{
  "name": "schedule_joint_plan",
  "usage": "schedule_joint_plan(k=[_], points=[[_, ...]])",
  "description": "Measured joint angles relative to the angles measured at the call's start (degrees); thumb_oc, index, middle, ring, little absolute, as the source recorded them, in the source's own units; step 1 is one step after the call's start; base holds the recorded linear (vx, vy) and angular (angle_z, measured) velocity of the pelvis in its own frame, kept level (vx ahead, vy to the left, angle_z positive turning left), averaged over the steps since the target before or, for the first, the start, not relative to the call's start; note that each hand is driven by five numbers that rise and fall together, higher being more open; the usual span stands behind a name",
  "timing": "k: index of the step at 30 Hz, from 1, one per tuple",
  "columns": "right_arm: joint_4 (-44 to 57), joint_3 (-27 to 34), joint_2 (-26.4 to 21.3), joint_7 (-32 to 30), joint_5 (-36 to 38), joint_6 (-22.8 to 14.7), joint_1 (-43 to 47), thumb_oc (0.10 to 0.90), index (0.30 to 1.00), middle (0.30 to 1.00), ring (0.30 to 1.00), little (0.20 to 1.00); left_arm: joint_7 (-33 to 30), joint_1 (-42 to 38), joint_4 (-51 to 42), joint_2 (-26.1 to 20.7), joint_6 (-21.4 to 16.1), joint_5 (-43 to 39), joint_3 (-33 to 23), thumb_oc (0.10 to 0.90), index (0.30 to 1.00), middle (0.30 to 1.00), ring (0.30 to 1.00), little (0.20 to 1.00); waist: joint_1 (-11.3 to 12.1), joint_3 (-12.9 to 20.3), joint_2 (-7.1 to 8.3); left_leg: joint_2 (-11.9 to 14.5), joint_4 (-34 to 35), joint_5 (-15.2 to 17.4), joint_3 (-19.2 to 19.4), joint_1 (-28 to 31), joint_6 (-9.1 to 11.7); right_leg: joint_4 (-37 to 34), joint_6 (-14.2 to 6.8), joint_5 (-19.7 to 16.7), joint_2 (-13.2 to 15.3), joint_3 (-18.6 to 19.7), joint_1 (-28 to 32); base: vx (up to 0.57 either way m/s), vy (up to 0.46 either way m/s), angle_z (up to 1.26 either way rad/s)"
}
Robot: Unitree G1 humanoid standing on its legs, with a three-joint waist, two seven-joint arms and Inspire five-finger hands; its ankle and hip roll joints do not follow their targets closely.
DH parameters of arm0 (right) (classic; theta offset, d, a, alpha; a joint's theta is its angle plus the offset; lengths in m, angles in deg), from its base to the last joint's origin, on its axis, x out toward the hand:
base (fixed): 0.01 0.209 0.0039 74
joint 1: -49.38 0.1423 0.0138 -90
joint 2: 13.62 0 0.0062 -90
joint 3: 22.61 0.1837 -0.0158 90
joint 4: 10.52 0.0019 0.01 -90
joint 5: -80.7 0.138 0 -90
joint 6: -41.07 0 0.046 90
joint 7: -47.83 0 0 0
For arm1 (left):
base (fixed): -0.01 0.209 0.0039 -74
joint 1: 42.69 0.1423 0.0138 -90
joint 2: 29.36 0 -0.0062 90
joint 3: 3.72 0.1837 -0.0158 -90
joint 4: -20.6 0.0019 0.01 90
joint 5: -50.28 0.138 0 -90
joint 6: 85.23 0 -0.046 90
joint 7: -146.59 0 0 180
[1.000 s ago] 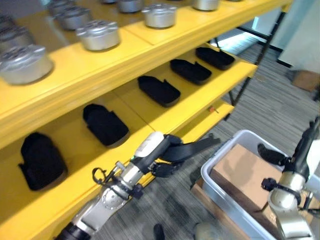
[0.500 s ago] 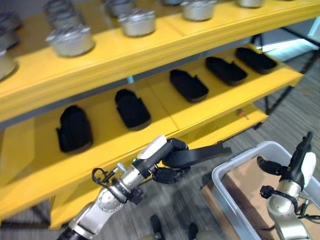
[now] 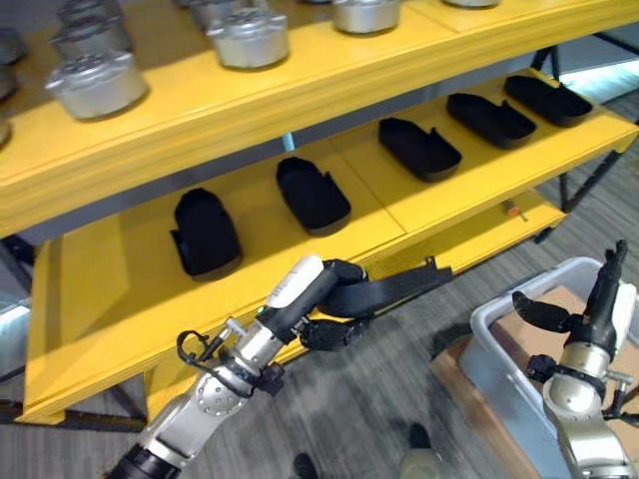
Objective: Move parts from the plastic box to the shelf.
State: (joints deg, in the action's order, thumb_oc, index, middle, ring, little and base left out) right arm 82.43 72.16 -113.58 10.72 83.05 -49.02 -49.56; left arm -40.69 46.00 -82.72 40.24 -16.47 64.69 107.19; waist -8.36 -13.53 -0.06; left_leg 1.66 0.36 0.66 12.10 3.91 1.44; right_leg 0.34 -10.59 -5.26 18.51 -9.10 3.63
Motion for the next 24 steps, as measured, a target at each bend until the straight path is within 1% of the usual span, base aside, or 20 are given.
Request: schedule_joint_plan(k=[1,3,4,5,6,8,9,11,12,13,14,15,17,18,19,20,21,22,23,24], points=[[0.5,-1.4,0.0,0.5,0.0,0.5,-0.1,0.9,1.0,1.0,1.0,1.0,-1.7,1.1,-0.2,-0.6,0.0,0.3,-0.9,0.4,0.3,0.3,0.3,0.3,0.6,0.1,-0.16,-0.4,1.2,-0.2,0.1,0.4,-0.1,-0.1,1.1,-0.8,0.2,0.0,-0.3,-0.03,0.267,0.24],[3.2,-3.4,0.3,1.6,-0.1,0.8,-0.5,0.9,1.0,1.0,1.0,1.0,-3.3,2.6,-0.4,-1.6,0.0,0.5,-4.4,0.4,0.3,0.3,0.3,0.3,2.2,0.1,0.85,-1.4,2.3,-0.9,-0.1,0.6,-0.8,-0.6,2.0,-1.8,1.0,-1.1,-0.2,-0.04,0.262,0.07],[4.5,-3.8,0.6,1.8,-0.4,0.7,-0.4,0.9,1.0,1.0,1.0,1.0,-4.3,3.3,-0.4,-1.7,-0.1,0.5,-5.9,0.4,0.3,0.3,0.3,0.3,2.7,0.1,1.47,-1.8,2.4,-1.0,0.0,0.5,-1.0,-0.7,2.1,-2.0,1.4,-1.3,-0.3,-0.06,0.292,0.14],[6.1,-3.8,1.0,1.7,-0.8,0.7,-0.4,0.9,1.0,1.0,1.0,1.0,-5.8,4.1,-0.5,-1.6,-0.1,0.8,-7.8,0.4,0.3,0.3,0.3,0.3,3.3,0.1,2.25,-2.2,1.8,-0.8,0.0,0.0,-1.4,-0.6,1.7,-2.2,2.0,-1.6,-0.2,-0.04,0.218,0.29],[6.6,-3.8,1.1,1.6,-1.7,0.5,0.7,0.9,1.0,1.0,1.0,1.0,-7.9,4.5,-0.4,-1.7,-0.1,2.3,-9.9,0.4,0.3,0.3,0.3,0.3,3.8,0.2,3.55,-2.6,-0.1,-0.6,0.0,-1.5,-2.1,-0.3,2.1,-2.8,2.6,-2.6,-0.2,-0.02,0.261,0.37],[6.6,-3.8,1.0,1.3,-2.0,0.5,1.4,0.9,1.0,1.0,1.0,1.0,-9.3,4.5,-0.4,-2.0,-0.1,2.5,-10.0,0.4,0.3,0.3,0.3,0.3,4.0,0.3,4.08,-2.7,-0.6,-0.6,-0.5,-1.9,-2.3,0.3,2.5,-4.2,2.6,-2.6,-0.3,0.01,0.156,0.31],[6.5,-4.0,1.2,1.1,-2.5,0.6,1.8,0.9,1.0,1.0,1.0,1.0,-9.9,4.5,-0.3,-2.1,0.0,2.7,-9.8,0.4,0.3,0.3,0.3,0.3,3.9,0.3,4.1,-2.3,-1.4,-0.3,-0.8,-2.4,-2.6,1.8,2.3,-4.6,2.7,-2.5,-0.7,0.03,0.086,0.26],[6.4,-4.5,1.2,0.4,-3.0,0.6,1.9,0.9,1.0,1.0,1.0,1.0,-10.1,4.6,-0.3,-2.2,0.0,3.0,-9.6,0.4,0.3,0.3,0.3,0.3,3.8,0.3,4.11,-2.3,-1.6,-0.2,-1.5,-2.1,-3.1,5.1,2.7,-4.9,2.5,-2.6,-1.9,0.04,0.083,0.19],[6.4,-4.8,1.1,0.1,-3.1,0.6,2.0,0.9,1.0,1.0,1.0,1.0,-10.5,4.6,-0.3,-2.2,0.0,3.4,-9.7,0.4,0.3,0.3,0.3,0.3,4.1,0.4,4.24,-2.0,-1.5,-0.2,-1.6,-1.9,-3.4,7.5,2.6,-4.5,2.4,-2.5,-3.2,0.05,0.066,0.14],[6.4,-4.8,1.0,-0.4,-3.5,0.5,2.0,0.9,1.0,1.0,1.0,1.0,-11.6,4.6,-0.5,-2.3,0.0,4.0,-10.1,0.4,0.3,0.3,0.3,0.3,4.0,0.5,4.08,-0.7,-0.6,-1.1,-2.9,-1.9,-3.8,11.7,1.4,3.2,-1.3,-2.2,-5.4,0.04,0.042,0.11],[6.4,-4.8,1.0,-0.3,-3.8,0.5,1.9,0.9,1.0,1.0,1.0,1.0,-12.1,4.7,-0.5,-2.5,0.0,3.9,-10.2,0.4,0.3,0.3,0.3,0.3,4.2,0.6,4.21,-0.1,-0.1,-1.5,-3.1,-1.9,-3.6,12.2,1.5,6.0,-4.5,-2.4,-5.8,0.08,0.042,0.12],[6.4,-4.8,1.0,-0.3,-4.3,0.4,1.9,0.9,1.0,1.0,1.0,1.0,-12.1,4.8,-0.6,-2.6,0.0,3.9,-10.5,0.4,0.3,0.3,0.3,0.3,4.3,0.8,4.54,-0.1,0.1,-1.6,-3.2,-2.0,-3.4,11.7,1.8,6.8,-6.5,-2.2,-5.5,0.09,0.005,0.05],[6.2,-4.8,0.1,-0.3,-5.9,0.0,2.2,0.9,1.0,1.0,1.0,1.0,-12.2,4.9,-0.6,-2.6,0.0,3.8,-10.6,0.4,0.3,0.3,0.3,0.3,4.5,1.2,5.21,-1.0,0.1,-1.6,-2.8,-2.1,-3.3,6.8,4.0,7.9,-9.1,-3.6,-2.8,0.1,-0.007,0.09],[5.6,-4.8,-1.2,-0.2,-6.9,-0.3,1.9,0.9,1.0,1.0,1.0,1.0,-12.0,4.6,-0.6,-2.4,0.2,3.8,-10.0,0.4,0.3,0.3,0.3,0.3,3.3,1.1,4.52,-1.3,0.1,-1.8,-4.4,-2.2,-3.1,4.6,4.2,7.8,-10.8,-0.3,-0.9,0.14,-0.045,0.49],[5.5,-4.8,-3.1,-0.2,-6.9,-0.2,0.8,0.9,1.0,1.0,1.0,1.0,-11.9,4.4,-0.8,-2.4,0.1,3.8,-9.2,0.4,0.3,0.3,0.3,0.3,2.4,1.2,4.24,-1.4,0.3,-2.2,-5.7,-1.9,-2.8,3.8,4.2,8.1,-11.4,3.5,0.2,0.12,-0.062,0.57],[5.1,-4.5,-3.6,-0.3,-6.9,-0.8,-0.2,0.9,1.0,1.0,1.0,1.0,-11.8,4.2,-0.7,-2.2,0.1,3.8,-9.0,0.4,0.3,0.3,0.3,0.3,2.2,1.2,4.0,-1.3,0.2,-2.4,-5.9,-2.0,-2.7,4.1,4.1,8.5,-11.8,4.3,0.6,0.16,-0.071,0.69],[4.3,-3.7,-3.9,-0.7,-7.0,-1.9,-1.3,0.9,1.0,1.0,1.0,1.0,-11.5,3.2,-0.6,-2.0,0.1,3.8,-8.3,0.4,0.3,0.3,0.3,0.3,1.1,1.2,3.83,-1.4,-0.3,-2.4,-8.2,-2.7,-2.7,4.7,4.4,9.9,-12.4,6.2,1.2,0.1,-0.055,0.8],[3.5,-3.0,-3.9,-1.9,-6.9,-1.9,-2.6,0.9,1.0,1.0,1.0,1.0,-11.1,2.5,-1.0,-1.5,-0.3,3.8,-8.2,0.4,0.3,0.3,0.3,0.3,0.5,1.4,3.9,-1.7,0.2,-3.0,-9.8,-2.7,-2.4,4.5,4.3,11.1,-12.4,8.1,1.6,0.1,-0.052,0.74],[3.0,-2.6,-3.9,-2.1,-6.9,-1.7,-2.5,0.9,1.0,1.0,1.0,1.0,-11.2,2.8,-1.4,-1.3,-0.5,3.8,-8.4,0.4,0.3,0.3,0.3,0.3,0.9,1.5,3.46,-1.4,0.9,-3.5,-9.5,-2.8,-2.0,3.3,4.7,10.8,-12.8,8.7,1.6,0.11,-0.05,0.37],[3.1,-2.2,-3.9,-2.1,-6.9,-1.6,-2.5,0.9,1.0,1.0,1.0,1.0,-11.2,3.1,-1.6,-1.2,-0.5,4.0,-8.5,0.4,0.3,0.3,0.3,0.3,0.9,1.6,2.59,-1.1,1.5,-3.9,-9.5,-2.8,-1.8,2.2,4.9,10.2,-13.2,8.6,1.9,0.08,-0.041,-0.06]])
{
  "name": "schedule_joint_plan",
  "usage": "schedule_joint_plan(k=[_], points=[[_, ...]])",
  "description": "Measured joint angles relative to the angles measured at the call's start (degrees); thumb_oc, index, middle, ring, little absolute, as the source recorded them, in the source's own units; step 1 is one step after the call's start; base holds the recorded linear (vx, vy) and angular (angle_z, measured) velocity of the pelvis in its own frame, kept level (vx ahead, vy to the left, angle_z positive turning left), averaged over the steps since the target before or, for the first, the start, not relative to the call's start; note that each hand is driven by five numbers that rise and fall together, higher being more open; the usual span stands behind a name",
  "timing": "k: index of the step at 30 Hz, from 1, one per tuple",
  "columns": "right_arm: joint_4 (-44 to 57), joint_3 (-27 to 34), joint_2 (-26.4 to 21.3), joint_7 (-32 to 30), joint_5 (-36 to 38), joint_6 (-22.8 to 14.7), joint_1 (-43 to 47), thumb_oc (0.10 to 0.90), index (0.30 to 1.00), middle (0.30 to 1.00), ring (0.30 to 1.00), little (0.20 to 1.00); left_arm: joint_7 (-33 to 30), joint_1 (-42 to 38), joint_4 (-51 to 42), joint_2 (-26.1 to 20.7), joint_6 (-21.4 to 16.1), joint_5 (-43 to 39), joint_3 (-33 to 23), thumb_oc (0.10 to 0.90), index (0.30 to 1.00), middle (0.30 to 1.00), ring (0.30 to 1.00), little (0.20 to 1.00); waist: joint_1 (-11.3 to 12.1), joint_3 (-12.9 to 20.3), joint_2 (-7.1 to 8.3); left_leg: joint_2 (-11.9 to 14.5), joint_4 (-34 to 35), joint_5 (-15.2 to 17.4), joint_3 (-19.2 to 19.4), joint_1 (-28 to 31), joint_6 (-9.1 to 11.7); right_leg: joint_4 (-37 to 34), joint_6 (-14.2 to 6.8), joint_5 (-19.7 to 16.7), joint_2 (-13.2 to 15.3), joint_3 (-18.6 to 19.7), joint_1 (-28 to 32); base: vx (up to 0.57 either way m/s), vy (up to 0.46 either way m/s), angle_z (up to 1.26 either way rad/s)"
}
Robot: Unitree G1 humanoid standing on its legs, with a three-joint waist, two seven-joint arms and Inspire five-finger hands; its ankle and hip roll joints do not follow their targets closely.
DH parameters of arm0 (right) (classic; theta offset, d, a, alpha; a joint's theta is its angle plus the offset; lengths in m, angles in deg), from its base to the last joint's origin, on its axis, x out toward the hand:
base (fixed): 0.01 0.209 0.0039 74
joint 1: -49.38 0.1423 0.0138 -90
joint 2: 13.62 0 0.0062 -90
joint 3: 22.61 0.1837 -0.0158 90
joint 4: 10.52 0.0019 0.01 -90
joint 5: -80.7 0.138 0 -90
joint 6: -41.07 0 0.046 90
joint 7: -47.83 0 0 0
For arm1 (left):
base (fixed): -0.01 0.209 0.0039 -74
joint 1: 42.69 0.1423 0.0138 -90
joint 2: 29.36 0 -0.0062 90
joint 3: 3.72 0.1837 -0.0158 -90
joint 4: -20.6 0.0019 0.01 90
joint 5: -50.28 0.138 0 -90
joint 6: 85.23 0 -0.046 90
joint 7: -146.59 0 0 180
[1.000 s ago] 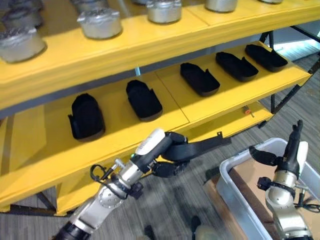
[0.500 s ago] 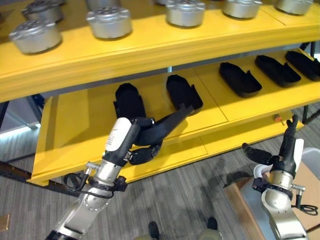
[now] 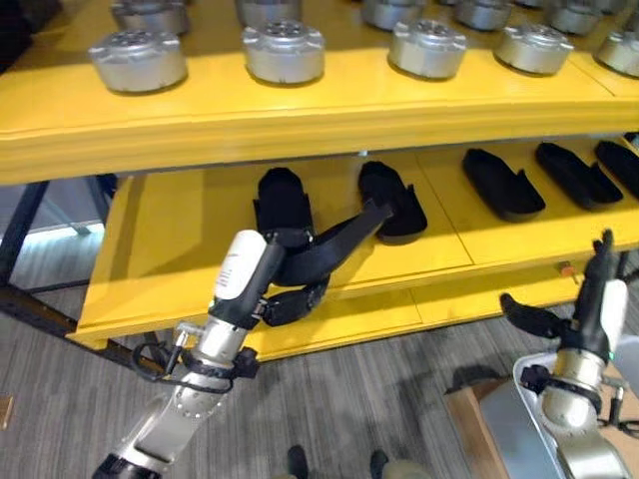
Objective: Move parts from the plastic box to the shelf.
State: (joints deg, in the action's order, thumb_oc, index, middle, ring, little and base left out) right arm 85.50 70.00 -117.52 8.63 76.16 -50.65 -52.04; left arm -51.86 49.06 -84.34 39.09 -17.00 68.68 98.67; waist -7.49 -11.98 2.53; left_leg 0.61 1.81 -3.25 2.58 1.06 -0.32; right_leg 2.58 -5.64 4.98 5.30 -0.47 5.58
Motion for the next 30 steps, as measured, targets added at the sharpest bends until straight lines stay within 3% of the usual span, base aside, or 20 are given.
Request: schedule_joint_plan(k=[5,13,16,18,20,22,24,26,28,29,30], points=[[0.0,0.5,-0.1,-0.1,0.0,0.2,-0.2,0.9,1.0,1.0,1.0,1.0,-0.8,1.7,-1.7,0.2,-0.9,1.3,-0.4,0.4,0.3,0.3,0.3,0.3,-0.8,1.1,-2.14,0.6,1.0,-0.4,0.2,1.3,0.4,-2.5,0.4,-1.0,-0.6,0.0,1.9,0.1,-0.048,-0.01],[0.0,0.5,-0.5,1.0,0.0,-0.8,-0.7,0.9,1.0,1.0,1.0,1.0,-9.6,1.6,-2.6,0.2,1.9,5.4,-3.3,0.4,0.3,0.3,0.3,0.3,-1.5,1.1,-2.43,0.5,-0.1,-0.5,1.8,0.9,0.5,-2.0,-0.2,-0.4,-0.6,0.1,1.6,0.03,-0.022,0.0],[0.3,0.7,-2.6,2.2,0.0,-2.3,-1.5,0.9,1.0,1.0,1.0,1.0,-12.8,1.8,-2.3,-1.6,3.7,7.9,-8.4,0.4,0.3,0.3,0.3,0.3,-1.2,0.3,-1.34,0.4,-12.4,-1.1,3.5,-7.4,2.7,3.9,2.1,2.4,-0.5,3.2,-3.1,-0.03,-0.004,0.16],[0.1,1.7,-2.9,2.6,0.1,-2.8,-1.7,0.9,1.0,1.0,1.0,1.0,-14.6,2.0,-0.9,-1.9,4.9,9.4,-10.2,0.4,0.3,0.3,0.3,0.3,-0.5,-0.3,-0.87,1.3,-14.8,-1.7,4.3,-8.8,3.8,5.6,3.0,2.3,0.4,2.9,-4.0,0.14,0.246,0.1],[-0.3,3.4,-2.3,3.2,0.1,-3.7,-1.7,0.9,1.0,1.0,1.0,1.0,-15.9,2.4,-0.3,-2.2,5.5,10.1,-10.5,0.4,0.3,0.3,0.3,0.3,-0.3,-0.7,-0.69,3.4,-14.4,3.4,6.0,-7.6,0.6,4.4,3.6,1.5,0.2,1.9,-2.9,0.14,0.25,0.11],[-0.3,4.9,-2.5,4.1,0.0,-4.3,-2.1,0.9,1.0,1.0,1.0,1.0,-17.1,3.2,0.1,-1.8,5.5,10.0,-10.4,0.4,0.3,0.3,0.3,0.3,-1.6,-0.6,-1.31,5.3,-6.4,3.6,5.4,-3.2,0.5,4.9,2.8,1.4,0.1,2.4,-2.9,0.17,0.308,0.07],[-0.3,6.2,-2.7,4.8,0.0,-4.3,-2.7,0.9,1.0,1.0,1.0,1.0,-17.3,3.1,0.1,-1.9,5.2,9.9,-10.5,0.4,0.3,0.3,0.3,0.3,-2.2,-0.6,-1.53,6.8,-2.5,2.8,3.2,-1.7,3.0,4.0,2.3,1.0,0.5,2.8,-2.9,0.13,0.291,-0.01],[-0.4,7.9,-3.8,6.5,0.0,-4.4,-4.0,0.9,1.0,1.0,1.0,1.0,-17.3,1.8,0.6,-1.7,4.3,9.7,-10.4,0.4,0.3,0.3,0.3,0.3,-1.7,-1.6,0.17,9.0,0.8,1.8,2.7,-2.6,4.8,2.6,1.2,0.0,2.9,4.3,-2.8,0.11,0.331,-0.13],[-0.3,8.4,-6.1,7.5,0.0,-4.4,-4.3,0.9,1.0,1.0,1.0,1.0,-17.3,1.9,0.5,-1.8,4.3,9.6,-10.4,0.4,0.3,0.3,0.3,0.3,-1.8,-2.1,0.0,9.4,2.4,1.2,3.4,-3.2,3.9,0.4,-0.7,-1.0,4.6,4.6,-1.4,0.09,0.32,-0.31],[0.1,9.1,-8.3,7.9,0.1,-4.7,-4.3,0.9,1.0,1.0,1.0,1.0,-17.3,2.0,0.7,-1.7,4.4,9.6,-10.4,0.4,0.3,0.3,0.3,0.3,-1.7,-2.5,-1.85,9.0,2.3,-5.4,2.6,-2.6,4.3,-1.9,-3.9,-1.6,5.0,5.4,0.8,0.12,0.395,-0.47],[0.1,9.1,-7.0,8.0,0.1,-5.3,-4.6,0.9,1.0,1.0,1.0,1.0,-17.3,1.7,1.4,-1.5,4.5,9.4,-10.3,0.4,0.3,0.3,0.3,0.3,-1.8,-2.5,-0.26,6.8,1.9,-4.7,3.7,-1.9,5.5,-2.3,-4.7,-2.0,7.5,5.3,1.6,0.17,0.481,-0.3]])
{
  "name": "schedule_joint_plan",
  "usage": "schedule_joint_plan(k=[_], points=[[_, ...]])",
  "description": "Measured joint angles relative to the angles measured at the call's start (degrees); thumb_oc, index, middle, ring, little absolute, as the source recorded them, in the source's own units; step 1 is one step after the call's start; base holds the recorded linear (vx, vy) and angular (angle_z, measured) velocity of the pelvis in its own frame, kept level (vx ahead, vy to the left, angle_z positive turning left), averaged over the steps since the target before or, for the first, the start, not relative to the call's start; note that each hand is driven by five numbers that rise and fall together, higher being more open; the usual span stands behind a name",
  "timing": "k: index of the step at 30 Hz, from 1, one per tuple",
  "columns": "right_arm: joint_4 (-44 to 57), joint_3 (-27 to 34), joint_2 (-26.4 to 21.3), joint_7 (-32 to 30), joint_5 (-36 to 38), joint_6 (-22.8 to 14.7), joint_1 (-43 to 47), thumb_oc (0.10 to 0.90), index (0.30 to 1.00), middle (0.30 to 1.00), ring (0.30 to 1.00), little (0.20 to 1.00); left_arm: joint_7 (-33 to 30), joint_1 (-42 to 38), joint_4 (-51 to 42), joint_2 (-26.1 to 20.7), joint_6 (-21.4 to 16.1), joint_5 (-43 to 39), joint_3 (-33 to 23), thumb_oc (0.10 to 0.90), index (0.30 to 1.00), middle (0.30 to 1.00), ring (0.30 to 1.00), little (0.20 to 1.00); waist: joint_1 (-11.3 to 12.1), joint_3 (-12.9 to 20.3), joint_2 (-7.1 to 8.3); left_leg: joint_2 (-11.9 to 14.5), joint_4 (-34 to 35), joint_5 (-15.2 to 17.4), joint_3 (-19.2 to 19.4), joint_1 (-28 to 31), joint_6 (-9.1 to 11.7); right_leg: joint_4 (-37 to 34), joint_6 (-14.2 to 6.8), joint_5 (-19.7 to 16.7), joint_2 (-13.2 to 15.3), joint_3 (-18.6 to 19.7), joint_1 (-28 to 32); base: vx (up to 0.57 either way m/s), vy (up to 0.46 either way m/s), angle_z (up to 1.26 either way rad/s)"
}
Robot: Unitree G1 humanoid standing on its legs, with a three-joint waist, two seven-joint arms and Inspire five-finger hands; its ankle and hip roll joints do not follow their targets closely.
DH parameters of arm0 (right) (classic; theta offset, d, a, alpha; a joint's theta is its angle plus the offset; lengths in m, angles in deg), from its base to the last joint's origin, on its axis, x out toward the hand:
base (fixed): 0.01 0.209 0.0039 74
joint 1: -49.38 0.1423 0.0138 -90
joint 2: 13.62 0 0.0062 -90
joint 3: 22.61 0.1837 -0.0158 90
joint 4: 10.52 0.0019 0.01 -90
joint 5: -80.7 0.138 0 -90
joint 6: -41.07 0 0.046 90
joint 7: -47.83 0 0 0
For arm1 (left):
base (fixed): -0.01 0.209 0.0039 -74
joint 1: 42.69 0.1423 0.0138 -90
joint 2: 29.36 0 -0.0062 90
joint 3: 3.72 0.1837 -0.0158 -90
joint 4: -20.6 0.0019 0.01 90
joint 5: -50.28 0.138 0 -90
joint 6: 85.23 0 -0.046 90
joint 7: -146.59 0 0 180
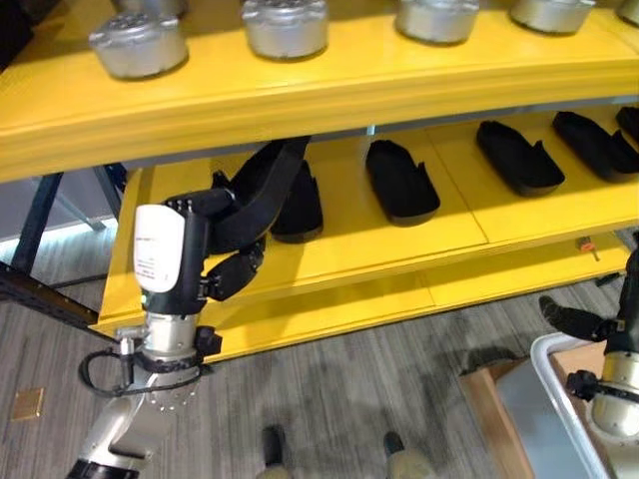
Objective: Move parts from the plastic box to the shelf.
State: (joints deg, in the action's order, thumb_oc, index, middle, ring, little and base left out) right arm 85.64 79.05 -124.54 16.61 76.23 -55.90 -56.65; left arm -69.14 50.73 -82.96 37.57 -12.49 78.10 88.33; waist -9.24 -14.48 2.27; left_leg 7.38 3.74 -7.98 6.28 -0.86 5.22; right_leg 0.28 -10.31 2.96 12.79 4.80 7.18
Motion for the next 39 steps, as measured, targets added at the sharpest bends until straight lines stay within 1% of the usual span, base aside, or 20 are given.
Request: schedule_joint_plan(k=[2,4,6,8,10,15,17,19,21,22,23,24,25,27,30,33,35,36,37,39], points=[[0.5,0.0,0.9,0.0,0.0,-0.9,-1.6,0.9,1.0,1.0,1.0,1.0,0.0,-0.4,0.1,0.0,1.0,-0.4,0.0,0.4,0.3,0.3,0.3,0.3,-0.5,0.0,1.21,-3.7,0.9,0.6,0.1,0.3,-1.7,0.4,0.2,-1.6,3.2,-2.8,0.0,0.15,0.326,0.07],[0.6,0.6,4.2,0.0,0.1,-1.3,-2.3,0.9,1.0,1.0,1.0,1.0,0.2,-0.1,0.3,0.0,1.2,-0.4,0.0,0.4,0.3,0.3,0.3,0.3,-0.1,-0.1,1.17,-5.7,1.1,1.2,0.5,0.7,-3.8,0.5,-0.4,-5.3,5.1,-4.1,0.1,0.13,0.252,0.08],[1.3,0.2,5.4,0.0,-0.1,-1.0,-3.6,0.9,1.0,1.0,1.0,1.0,0.5,-0.1,0.3,0.0,1.2,-0.2,0.0,0.4,0.3,0.3,0.3,0.3,0.1,-0.2,0.69,-7.2,1.1,2.1,-0.4,2.2,-6.2,3.8,-1.8,-5.3,5.9,-4.3,-0.4,0.2,0.353,0.2],[3.6,0.2,5.6,-0.2,-0.2,-0.1,-3.9,0.9,1.0,1.0,1.0,1.0,0.5,-0.4,-0.9,-0.4,1.1,-0.1,-1.2,0.4,0.3,0.3,0.3,0.3,1.5,0.0,1.48,-8.8,1.0,2.3,-0.3,1.7,-7.1,-2.0,-1.7,-3.7,2.2,-4.8,0.2,0.14,0.267,0.1],[3.9,0.3,5.8,-0.8,-1.3,0.3,-2.5,0.9,1.0,1.0,1.0,1.0,0.4,-0.2,-0.6,-0.1,1.0,-0.2,-1.6,0.4,0.3,0.3,0.3,0.3,2.4,0.1,1.84,-9.7,1.0,2.8,0.9,1.1,-6.9,-2.7,-1.5,-3.2,3.1,-8.1,0.2,0.06,0.146,-0.02],[3.9,0.3,6.8,-2.1,-1.6,3.2,-1.0,0.9,1.0,1.0,1.0,1.0,1.3,1.3,-0.5,-0.5,1.0,0.1,-1.7,0.4,0.3,0.3,0.3,0.3,3.1,0.2,1.8,-9.5,0.9,2.7,1.2,1.7,-7.2,0.0,-0.9,-3.6,3.1,-9.8,-0.9,0.07,0.144,-0.09],[4.0,-1.6,7.2,-4.4,-2.3,5.4,2.1,0.9,1.0,1.0,1.0,1.0,1.5,4.4,0.6,-0.8,2.4,0.0,-3.5,0.4,0.3,0.3,0.3,0.3,4.3,0.3,2.04,-7.2,1.1,5.3,6.2,3.7,-7.3,0.9,1.2,-8.0,1.6,-18.6,-2.3,0.11,0.1,-1.07],[3.6,-2.3,7.4,-6.3,-2.3,6.0,3.0,0.9,1.0,1.0,1.0,1.0,1.4,7.5,1.4,0.1,3.6,0.6,-5.1,0.4,0.3,0.3,0.3,0.3,4.8,0.7,2.64,-6.9,1.1,6.9,9.4,5.2,-7.9,5.5,1.4,-6.8,1.4,-24.6,-4.8,0.14,0.023,-0.86],[1.8,-2.5,7.4,-6.7,-2.2,6.0,-0.1,0.9,1.0,1.0,1.0,1.0,1.5,8.8,2.0,1.1,5.6,0.7,-5.0,0.4,0.3,0.3,0.3,0.3,3.8,1.0,2.58,-5.5,0.8,5.9,7.6,5.6,-7.7,8.7,3.5,0.8,-7.3,-19.3,-6.4,0.17,-0.072,0.12],[0.6,-2.4,7.2,-6.8,-2.3,4.7,-1.5,0.9,1.0,1.0,1.0,1.0,1.5,7.8,3.4,1.9,6.8,0.7,-4.5,0.4,0.3,0.3,0.3,0.3,1.7,0.9,2.26,-5.1,0.8,5.8,5.0,5.5,-7.5,7.8,7.1,2.9,-12.7,-12.9,-6.6,0.11,-0.108,1.19],[-0.9,-1.4,7.1,-6.9,-2.3,3.6,-3.6,0.9,1.0,1.0,1.0,1.0,1.5,4.7,6.7,1.9,8.6,0.6,-2.3,0.4,0.3,0.3,0.3,0.3,0.2,1.3,2.52,-6.0,0.8,5.8,2.6,5.6,-7.8,3.8,8.7,0.9,-16.3,-5.3,-6.8,0.1,-0.163,1.1],[-1.8,-1.3,6.9,-6.9,-2.3,3.6,-2.8,0.9,1.0,1.0,1.0,1.0,1.5,4.2,8.1,2.2,9.8,0.6,-2.0,0.4,0.3,0.3,0.3,0.3,0.1,1.8,2.53,-6.7,0.8,5.7,2.9,6.0,-7.2,2.8,11.7,-2.3,-15.5,-6.4,-6.5,0.15,-0.17,0.61],[-1.9,-1.4,6.5,-7.5,-2.2,3.6,-1.7,0.9,1.0,1.0,1.0,1.0,1.5,4.7,8.7,2.3,10.9,0.6,-1.6,0.4,0.3,0.3,0.3,0.3,0.0,2.9,0.27,-6.5,0.8,5.9,3.2,5.4,-6.5,-0.2,12.7,-4.1,-15.8,-6.6,-5.5,0.17,-0.183,0.03],[-2.0,-1.5,5.8,-7.6,-2.2,3.6,-1.4,0.9,1.0,1.0,1.0,1.0,1.4,5.1,8.8,2.3,11.2,1.8,-1.3,0.4,0.3,0.3,0.3,0.3,0.1,3.4,-2.22,-6.4,0.8,5.8,3.3,6.6,-6.2,-3.3,13.0,-4.8,-16.1,-6.8,-2.6,0.18,-0.195,0.12],[-2.0,-1.7,5.8,-7.6,-2.3,3.5,-0.8,0.9,1.0,1.0,1.0,1.0,1.0,5.2,8.8,2.3,12.5,1.8,-1.4,0.4,0.3,0.3,0.3,0.3,0.3,3.6,-2.59,-6.3,0.8,5.8,5.3,7.5,-6.2,-4.0,12.8,-4.6,-16.3,-6.6,-1.6,0.1,-0.12,0.0],[-2.1,-1.7,5.8,-7.5,-2.3,3.2,-0.6,0.9,1.0,1.0,1.0,1.0,0.8,5.6,9.2,2.3,15.5,1.5,-1.5,0.4,0.3,0.3,0.3,0.3,0.6,3.4,-1.97,-5.8,-4.9,7.5,6.9,5.5,-4.3,-3.3,12.6,-3.1,-16.2,-5.9,-2.0,0.03,-0.096,-0.13],[-2.8,-1.8,5.5,-6.7,-2.3,2.8,-0.7,0.9,1.0,1.0,1.0,1.0,0.1,5.3,11.5,2.4,16.7,-0.7,-1.5,0.4,0.3,0.3,0.3,0.3,1.5,3.1,1.11,-5.8,-22.1,8.2,6.1,-2.6,-3.1,0.6,14.7,-1.4,-14.0,-4.4,-3.8,0.0,0.065,-0.31],[-2.8,-1.5,4.7,-6.7,-2.3,2.3,-0.9,0.9,1.0,1.0,1.0,1.0,0.0,5.3,11.8,2.5,17.8,-0.7,-1.5,0.4,0.3,0.3,0.3,0.3,1.5,2.9,1.36,-4.9,-30.2,9.3,4.6,-7.4,-2.4,1.7,14.4,-1.3,-13.9,-3.7,-3.6,0.11,0.227,-0.33],[-2.8,-1.4,4.3,-6.8,-2.2,2.0,-0.7,0.9,1.0,1.0,1.0,1.0,-0.2,5.5,12.2,2.6,18.7,-0.8,-1.7,0.4,0.3,0.3,0.3,0.3,1.8,3.0,0.98,-3.7,-28.7,11.6,3.6,-8.7,-2.6,1.4,13.4,-1.4,-14.4,-3.2,-3.7,0.14,0.23,-0.26],[-4.0,-1.5,4.3,-6.9,-2.2,1.3,0.3,0.9,1.0,1.0,1.0,1.0,-0.3,5.4,13.1,3.0,19.8,-1.4,-2.0,0.4,0.3,0.3,0.3,0.3,1.8,3.1,0.36,-1.5,-12.8,10.7,-0.1,-7.4,-2.2,0.5,13.0,-1.7,-15.7,-1.8,-3.6,0.12,0.191,-0.36]])
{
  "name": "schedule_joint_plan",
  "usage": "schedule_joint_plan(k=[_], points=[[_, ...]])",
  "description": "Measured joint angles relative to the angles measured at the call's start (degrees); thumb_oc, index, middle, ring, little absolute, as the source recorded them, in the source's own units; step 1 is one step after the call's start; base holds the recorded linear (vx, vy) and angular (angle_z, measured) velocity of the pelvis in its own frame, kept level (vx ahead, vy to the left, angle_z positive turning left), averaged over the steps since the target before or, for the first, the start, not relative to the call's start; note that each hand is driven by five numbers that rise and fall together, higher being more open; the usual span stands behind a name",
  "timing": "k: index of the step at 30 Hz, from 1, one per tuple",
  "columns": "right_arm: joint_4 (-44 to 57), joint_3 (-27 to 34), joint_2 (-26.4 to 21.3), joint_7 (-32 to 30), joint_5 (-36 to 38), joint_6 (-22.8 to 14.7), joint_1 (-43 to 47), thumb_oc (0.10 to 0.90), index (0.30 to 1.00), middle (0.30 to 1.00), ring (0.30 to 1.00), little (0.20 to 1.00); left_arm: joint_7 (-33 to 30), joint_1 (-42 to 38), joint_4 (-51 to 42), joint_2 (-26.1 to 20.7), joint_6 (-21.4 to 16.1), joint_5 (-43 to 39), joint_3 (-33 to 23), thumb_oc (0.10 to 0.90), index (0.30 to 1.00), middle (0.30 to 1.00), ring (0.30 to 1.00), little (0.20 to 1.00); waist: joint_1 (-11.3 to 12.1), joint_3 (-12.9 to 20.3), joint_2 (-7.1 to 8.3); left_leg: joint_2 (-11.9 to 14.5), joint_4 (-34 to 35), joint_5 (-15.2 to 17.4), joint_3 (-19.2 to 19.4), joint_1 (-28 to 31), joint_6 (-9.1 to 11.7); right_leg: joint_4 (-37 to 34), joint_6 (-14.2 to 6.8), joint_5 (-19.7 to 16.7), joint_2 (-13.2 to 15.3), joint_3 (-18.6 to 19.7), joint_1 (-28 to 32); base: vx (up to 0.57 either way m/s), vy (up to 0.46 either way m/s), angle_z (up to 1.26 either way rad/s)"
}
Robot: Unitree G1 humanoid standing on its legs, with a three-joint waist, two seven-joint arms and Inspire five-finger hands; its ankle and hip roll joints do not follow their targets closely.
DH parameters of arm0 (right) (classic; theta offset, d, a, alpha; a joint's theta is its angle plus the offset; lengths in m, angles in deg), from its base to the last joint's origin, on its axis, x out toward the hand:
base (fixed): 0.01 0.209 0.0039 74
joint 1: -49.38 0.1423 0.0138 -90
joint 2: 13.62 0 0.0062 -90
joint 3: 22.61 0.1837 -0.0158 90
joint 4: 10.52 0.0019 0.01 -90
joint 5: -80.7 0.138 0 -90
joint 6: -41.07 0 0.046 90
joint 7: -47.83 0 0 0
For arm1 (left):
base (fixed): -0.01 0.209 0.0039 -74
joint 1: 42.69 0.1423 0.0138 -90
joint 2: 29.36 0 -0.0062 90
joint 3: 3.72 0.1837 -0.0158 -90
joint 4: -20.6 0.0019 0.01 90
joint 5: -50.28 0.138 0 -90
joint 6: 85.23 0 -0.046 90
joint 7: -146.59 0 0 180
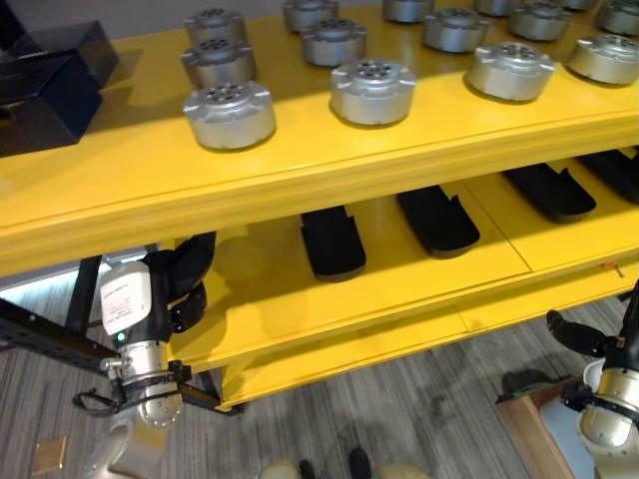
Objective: Move parts from the plastic box to the shelf.
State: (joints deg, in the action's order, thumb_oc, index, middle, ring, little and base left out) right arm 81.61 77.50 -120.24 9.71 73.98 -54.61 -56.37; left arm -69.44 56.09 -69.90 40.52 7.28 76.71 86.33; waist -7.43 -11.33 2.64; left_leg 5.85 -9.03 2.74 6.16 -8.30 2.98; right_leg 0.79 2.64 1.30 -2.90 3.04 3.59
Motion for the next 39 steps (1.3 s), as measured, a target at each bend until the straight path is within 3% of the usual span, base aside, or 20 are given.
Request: schedule_joint_plan(k=[1,2,5,7,8,9,11,13,15,22,30,39], points=[[-1.1,0.0,-0.1,-0.1,0.1,0.0,0.8,0.9,1.0,1.0,1.0,1.0,0.0,-0.2,0.3,0.9,0.2,-1.3,0.0,0.4,0.3,0.3,0.3,0.3,0.6,-0.1,-0.01,0.2,7.8,-2.3,-2.8,1.1,1.0,-0.4,0.4,-0.4,-0.2,1.6,0.2,0.08,0.251,-0.69],[-1.8,0.2,-1.3,-0.1,0.7,0.1,0.9,0.9,1.0,1.0,1.0,1.0,0.3,-0.3,1.4,2.9,0.2,-1.6,0.4,0.4,0.3,0.3,0.3,0.3,1.0,-0.7,-0.43,0.9,11.6,-4.2,-3.1,2.4,0.8,-1.3,0.8,-1.3,0.1,1.9,2.2,0.06,0.333,-0.56],[-1.7,0.7,-1.7,-0.6,1.5,0.0,-0.2,0.9,1.0,1.0,1.0,1.0,0.3,-1.3,2.5,3.4,1.1,-1.9,0.5,0.4,0.3,0.3,0.3,0.3,-0.9,-0.7,-1.06,0.7,12.4,-5.6,0.1,5.2,-0.5,-4.2,0.3,-1.1,1.0,1.1,4.9,0.03,0.22,-0.11],[-0.9,0.8,-1.2,-0.7,1.8,0.0,-0.7,0.9,1.0,1.0,1.0,1.0,0.4,-2.5,2.8,3.5,1.7,-1.9,0.5,0.4,0.3,0.3,0.3,0.3,-2.3,-0.6,-1.84,0.4,13.3,-6.3,1.7,8.3,-0.6,-4.5,-1.5,-0.5,1.8,1.1,4.9,0.01,0.128,0.13],[-0.1,0.8,-1.0,-0.8,1.9,0.0,-1.0,0.9,1.0,1.0,1.0,1.0,0.5,-3.5,2.9,3.4,2.1,-1.8,0.8,0.4,0.3,0.3,0.3,0.3,-3.3,-0.8,-2.21,0.0,14.1,-8.7,2.5,8.3,-0.2,-4.3,-2.5,-0.3,2.3,0.5,4.8,0.0,0.119,0.13],[0.2,0.1,0.2,-0.7,2.0,0.0,-0.8,0.9,1.0,1.0,1.0,1.0,0.5,-4.9,4.0,3.7,2.8,-2.0,1.4,0.4,0.3,0.3,0.3,0.3,-3.2,-1.0,-2.04,-1.0,13.8,-10.3,3.4,9.0,-1.3,-3.5,-3.9,0.2,3.6,0.6,4.9,0.01,0.098,0.05],[0.5,-0.9,0.9,-0.7,1.9,-0.1,-0.5,0.9,1.0,1.0,1.0,1.0,0.7,-7.2,5.4,3.6,4.6,-3.3,3.4,0.4,0.3,0.3,0.3,0.3,-3.3,-1.0,-2.02,-3.6,13.8,-9.0,4.3,10.2,-3.3,-2.0,-6.5,1.1,6.6,-0.1,5.2,0.01,0.069,-0.09],[0.5,-1.1,0.9,-0.6,1.9,-0.1,0.0,0.9,1.0,1.0,1.0,1.0,1.0,-8.2,6.0,3.6,5.6,-3.4,4.2,0.4,0.3,0.3,0.3,0.3,-3.1,-1.0,-2.01,-5.5,13.8,-8.3,4.6,10.4,-4.3,-2.5,-7.7,1.5,8.7,-1.4,4.9,0.0,0.0,0.0],[0.5,-1.4,0.9,-0.6,1.9,0.0,0.8,0.9,1.0,1.0,1.0,1.0,1.7,-10.1,9.4,3.5,8.9,-3.7,5.8,0.4,0.3,0.3,0.3,0.3,-2.6,-0.9,-1.83,-6.7,13.8,-8.1,4.7,10.4,-4.9,-5.5,-9.5,-0.5,10.2,-2.1,5.5,0.0,0.0,0.0],[0.5,-3.3,1.1,-0.6,1.8,2.2,2.4,0.9,1.0,1.0,1.0,1.0,1.9,-10.4,9.8,3.9,11.2,-4.1,7.7,0.4,0.3,0.3,0.3,0.3,-2.0,-0.8,-1.75,-5.5,14.1,-8.3,4.7,11.2,-4.4,-5.8,-9.2,-1.2,9.2,-2.0,6.0,0.0,-0.029,-0.02],[0.5,-3.5,1.1,-0.7,1.8,2.5,2.3,0.9,1.0,1.0,1.0,1.0,4.3,-11.0,11.3,3.5,10.4,1.7,12.0,0.4,0.3,0.3,0.3,0.3,-2.7,-0.2,-2.15,-5.0,14.1,-8.3,5.1,11.1,-3.7,-5.8,-8.4,-1.7,8.6,-1.8,5.7,-0.02,-0.049,-0.03],[0.4,-6.9,1.1,-3.7,2.0,2.5,3.0,0.9,1.0,1.0,1.0,1.0,5.0,-11.8,11.8,3.5,8.7,2.0,17.9,0.4,0.3,0.3,0.3,0.3,-3.2,2.4,-2.1,-4.8,14.1,-8.8,5.8,10.9,-4.1,-5.8,-8.3,-1.9,8.5,-1.1,5.1,-0.04,-0.069,-0.04]])
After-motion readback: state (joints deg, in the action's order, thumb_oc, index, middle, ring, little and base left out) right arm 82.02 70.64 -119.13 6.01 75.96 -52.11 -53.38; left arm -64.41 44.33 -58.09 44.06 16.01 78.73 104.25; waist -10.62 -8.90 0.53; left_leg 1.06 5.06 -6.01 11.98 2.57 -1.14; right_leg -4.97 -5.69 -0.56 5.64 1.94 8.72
